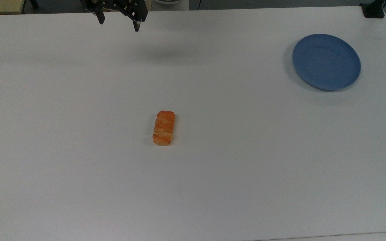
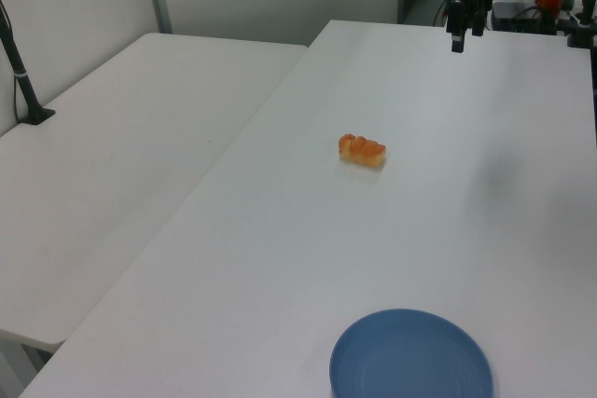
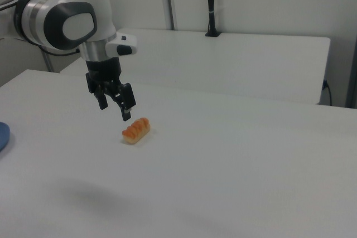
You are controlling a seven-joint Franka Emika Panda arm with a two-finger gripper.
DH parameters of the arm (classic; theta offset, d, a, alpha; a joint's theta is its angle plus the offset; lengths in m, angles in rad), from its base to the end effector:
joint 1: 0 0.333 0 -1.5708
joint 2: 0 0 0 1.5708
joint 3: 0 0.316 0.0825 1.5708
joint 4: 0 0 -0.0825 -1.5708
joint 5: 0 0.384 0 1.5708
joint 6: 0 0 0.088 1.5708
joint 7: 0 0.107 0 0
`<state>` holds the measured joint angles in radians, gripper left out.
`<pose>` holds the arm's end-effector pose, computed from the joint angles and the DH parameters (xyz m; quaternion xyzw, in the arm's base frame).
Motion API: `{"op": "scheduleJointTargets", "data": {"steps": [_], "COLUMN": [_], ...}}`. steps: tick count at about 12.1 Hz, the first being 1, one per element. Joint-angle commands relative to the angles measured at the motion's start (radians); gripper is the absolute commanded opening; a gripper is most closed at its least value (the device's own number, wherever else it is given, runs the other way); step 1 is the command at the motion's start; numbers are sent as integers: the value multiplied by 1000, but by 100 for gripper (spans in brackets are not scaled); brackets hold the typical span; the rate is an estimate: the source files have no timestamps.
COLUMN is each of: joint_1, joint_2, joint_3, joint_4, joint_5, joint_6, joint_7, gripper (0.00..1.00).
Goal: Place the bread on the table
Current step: 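Open the gripper, release the bread, and raise the gripper away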
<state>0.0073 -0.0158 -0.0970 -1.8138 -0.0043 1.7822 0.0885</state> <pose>0.5542 -0.0505 0.5357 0.9960 -0.0885 -0.0079 0.0013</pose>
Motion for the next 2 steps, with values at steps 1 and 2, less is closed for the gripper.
{"op": "scheduleJointTargets", "data": {"steps": [1,2], "joint_1": [-15,-20], "joint_2": [-23,-21], "joint_3": [5,5], "joint_4": [-18,-7], "joint_5": [-16,-14], "joint_6": [-30,-33], "joint_7": [-10,-9], "gripper": [100,100]}}
